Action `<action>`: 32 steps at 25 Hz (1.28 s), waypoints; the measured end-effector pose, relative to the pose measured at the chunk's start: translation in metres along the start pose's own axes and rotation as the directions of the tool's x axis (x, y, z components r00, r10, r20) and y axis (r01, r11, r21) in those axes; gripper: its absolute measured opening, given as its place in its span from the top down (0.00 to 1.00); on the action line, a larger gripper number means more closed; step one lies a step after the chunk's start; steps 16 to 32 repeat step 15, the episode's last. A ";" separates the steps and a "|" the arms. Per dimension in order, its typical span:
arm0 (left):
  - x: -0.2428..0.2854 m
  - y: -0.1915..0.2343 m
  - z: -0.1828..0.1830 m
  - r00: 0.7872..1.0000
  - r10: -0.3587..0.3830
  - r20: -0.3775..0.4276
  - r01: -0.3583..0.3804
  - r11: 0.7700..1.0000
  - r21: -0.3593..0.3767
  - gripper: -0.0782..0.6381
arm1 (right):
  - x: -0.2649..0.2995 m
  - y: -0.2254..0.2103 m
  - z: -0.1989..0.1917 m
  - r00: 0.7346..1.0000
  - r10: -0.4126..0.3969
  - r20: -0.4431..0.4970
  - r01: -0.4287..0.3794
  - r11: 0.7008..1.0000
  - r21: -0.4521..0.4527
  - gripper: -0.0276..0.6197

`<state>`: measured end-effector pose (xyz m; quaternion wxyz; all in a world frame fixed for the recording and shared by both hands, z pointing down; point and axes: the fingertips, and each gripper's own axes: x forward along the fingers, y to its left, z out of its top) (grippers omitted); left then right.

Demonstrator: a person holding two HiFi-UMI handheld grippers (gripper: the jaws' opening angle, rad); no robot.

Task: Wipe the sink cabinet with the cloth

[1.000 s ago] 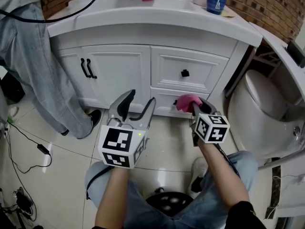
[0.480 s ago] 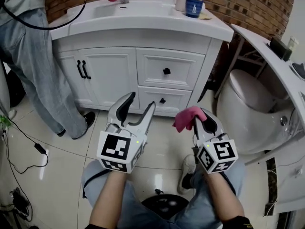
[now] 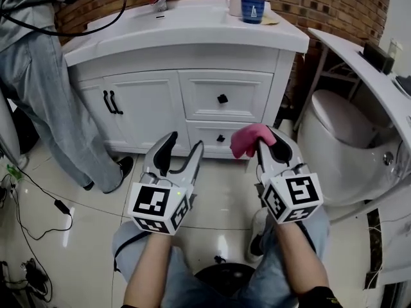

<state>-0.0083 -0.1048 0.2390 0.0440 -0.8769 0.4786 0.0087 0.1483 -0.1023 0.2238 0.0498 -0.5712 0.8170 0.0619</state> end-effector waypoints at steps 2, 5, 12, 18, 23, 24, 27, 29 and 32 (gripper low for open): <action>-0.001 0.001 0.000 1.000 0.003 0.001 -0.003 1.000 -0.002 0.56 | 0.003 0.002 -0.001 1.000 0.002 -0.006 -0.002 1.000 -0.004 0.91; -0.002 0.002 0.003 1.000 0.011 0.007 -0.011 1.000 0.001 0.56 | 0.005 0.005 -0.009 0.999 0.014 -0.030 -0.013 1.000 0.012 0.91; -0.001 0.002 0.001 1.000 0.013 0.005 -0.013 1.000 0.007 0.56 | 0.011 0.010 -0.012 0.999 0.029 -0.040 -0.029 1.000 -0.003 0.91; -0.002 0.003 0.002 1.000 0.012 0.009 -0.012 1.000 0.008 0.56 | 0.012 0.012 -0.017 0.998 0.031 -0.052 -0.031 1.000 0.004 0.91; -0.002 0.003 0.002 1.000 0.012 0.009 -0.012 1.000 0.008 0.56 | 0.012 0.012 -0.017 0.998 0.031 -0.052 -0.031 1.000 0.004 0.91; -0.002 0.003 0.002 1.000 0.012 0.009 -0.012 1.000 0.008 0.56 | 0.012 0.012 -0.017 0.998 0.031 -0.052 -0.031 1.000 0.004 0.91; -0.002 0.003 0.002 1.000 0.012 0.009 -0.012 1.000 0.008 0.56 | 0.012 0.012 -0.017 0.998 0.031 -0.052 -0.031 1.000 0.004 0.91; -0.002 0.003 0.002 1.000 0.012 0.009 -0.012 1.000 0.008 0.56 | 0.012 0.012 -0.017 0.998 0.031 -0.052 -0.031 1.000 0.004 0.91; -0.002 0.003 0.002 1.000 0.012 0.009 -0.012 1.000 0.008 0.56 | 0.012 0.012 -0.017 0.998 0.031 -0.052 -0.031 1.000 0.004 0.91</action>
